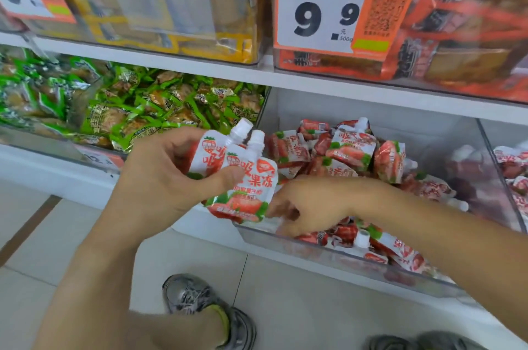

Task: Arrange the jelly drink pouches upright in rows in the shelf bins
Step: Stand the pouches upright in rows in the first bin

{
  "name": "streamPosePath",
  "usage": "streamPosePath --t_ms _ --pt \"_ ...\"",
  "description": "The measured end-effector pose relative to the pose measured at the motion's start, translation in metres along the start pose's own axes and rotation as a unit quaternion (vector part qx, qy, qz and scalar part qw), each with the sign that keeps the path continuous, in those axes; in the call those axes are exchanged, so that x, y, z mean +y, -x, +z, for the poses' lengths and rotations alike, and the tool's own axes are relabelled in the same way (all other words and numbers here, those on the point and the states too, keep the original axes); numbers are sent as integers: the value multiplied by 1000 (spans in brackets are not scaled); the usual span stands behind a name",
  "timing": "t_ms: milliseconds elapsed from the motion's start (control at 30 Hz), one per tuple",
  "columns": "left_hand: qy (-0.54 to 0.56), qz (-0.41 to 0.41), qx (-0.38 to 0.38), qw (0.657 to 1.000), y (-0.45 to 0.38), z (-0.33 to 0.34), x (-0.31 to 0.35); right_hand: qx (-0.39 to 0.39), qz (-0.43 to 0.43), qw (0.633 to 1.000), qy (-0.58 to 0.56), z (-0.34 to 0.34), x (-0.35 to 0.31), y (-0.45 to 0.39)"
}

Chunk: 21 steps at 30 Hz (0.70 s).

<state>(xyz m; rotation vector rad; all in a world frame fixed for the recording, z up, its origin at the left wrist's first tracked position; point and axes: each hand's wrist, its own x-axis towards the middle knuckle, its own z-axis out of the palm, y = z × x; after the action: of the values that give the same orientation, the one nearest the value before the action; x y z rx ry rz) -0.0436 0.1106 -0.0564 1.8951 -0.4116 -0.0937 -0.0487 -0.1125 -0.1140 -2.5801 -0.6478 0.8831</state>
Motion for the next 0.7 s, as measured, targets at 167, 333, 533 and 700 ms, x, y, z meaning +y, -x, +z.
streamPosePath --t_ms 167,333,533,700 --pt "29 5 41 999 -7 5 2 -72 -10 997 36 -3 3 6" --pt "49 22 71 996 -11 14 8 43 -30 997 -55 -8 8 49" --pt "53 29 118 991 -12 21 10 250 -42 951 -175 10 6 46" --pt "40 20 123 991 -12 24 7 218 -70 958 -171 37 -4 4"
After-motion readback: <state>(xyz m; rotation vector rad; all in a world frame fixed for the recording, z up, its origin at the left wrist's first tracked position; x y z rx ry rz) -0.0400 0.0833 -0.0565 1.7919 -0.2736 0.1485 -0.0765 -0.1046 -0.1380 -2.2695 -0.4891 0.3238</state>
